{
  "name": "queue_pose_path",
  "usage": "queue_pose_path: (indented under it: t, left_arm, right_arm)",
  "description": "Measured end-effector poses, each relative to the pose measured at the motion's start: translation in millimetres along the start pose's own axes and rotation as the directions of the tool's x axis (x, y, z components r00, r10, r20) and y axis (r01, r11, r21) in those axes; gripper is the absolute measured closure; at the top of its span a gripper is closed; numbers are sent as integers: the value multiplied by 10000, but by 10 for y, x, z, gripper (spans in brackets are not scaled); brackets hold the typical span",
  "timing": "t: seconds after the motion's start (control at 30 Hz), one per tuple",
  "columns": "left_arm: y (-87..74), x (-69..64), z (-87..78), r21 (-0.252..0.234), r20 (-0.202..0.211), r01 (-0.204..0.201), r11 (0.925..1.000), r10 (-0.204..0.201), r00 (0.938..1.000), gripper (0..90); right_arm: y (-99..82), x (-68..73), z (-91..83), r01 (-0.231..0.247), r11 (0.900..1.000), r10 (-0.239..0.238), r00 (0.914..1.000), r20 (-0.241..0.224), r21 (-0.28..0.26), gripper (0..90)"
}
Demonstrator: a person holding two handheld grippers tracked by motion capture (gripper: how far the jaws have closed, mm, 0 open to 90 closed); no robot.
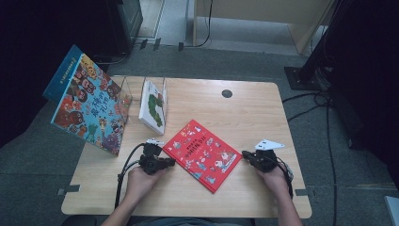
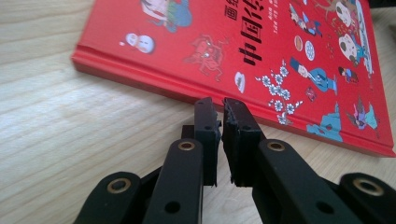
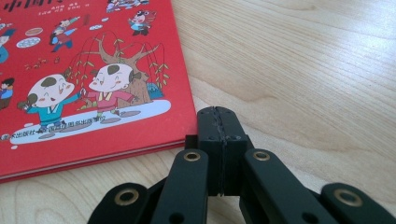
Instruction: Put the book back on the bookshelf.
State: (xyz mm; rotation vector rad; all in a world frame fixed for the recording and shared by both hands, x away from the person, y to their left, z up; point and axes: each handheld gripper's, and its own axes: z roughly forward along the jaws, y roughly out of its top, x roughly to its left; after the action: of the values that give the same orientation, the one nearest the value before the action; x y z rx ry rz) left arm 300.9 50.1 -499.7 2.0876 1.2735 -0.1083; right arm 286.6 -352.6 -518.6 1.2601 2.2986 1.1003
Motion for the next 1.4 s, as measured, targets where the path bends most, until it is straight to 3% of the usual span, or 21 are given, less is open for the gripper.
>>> queue_pose_path:
  t: [0.27,0.7,0.77,0.83,0.93,1.17,1.4]
  left_arm:
    - [24,4,23,-116,-205,-29,9999,27,9998,846]
    - [200,131,38,71,-110,262,9996,-261,9996,831]
    - [224,159,52,180,112,383,9991,-385,9992,837]
    - [247,157,74,272,81,294,9992,-297,9995,834]
    - [252,151,80,262,98,274,9993,-277,9996,846]
    - [266,138,78,247,38,218,9995,-219,9998,857]
    - [323,149,78,368,-128,128,9992,-123,9998,870]
  right_arm:
    - [-15,24,-17,-66,9999,68,9998,-204,101,900]
    - [-88,219,-93,236,9993,-219,9980,-601,274,900]
    - [-83,269,-75,317,9990,-290,9956,-892,299,900]
    - [-66,350,-37,614,9977,-574,9906,-1244,282,900]
    - [-27,453,7,887,9954,-830,9873,-1356,364,900]
    - [1,498,32,882,9957,-833,9867,-1397,290,900]
    - [27,529,63,861,9960,-801,9805,-1793,256,900]
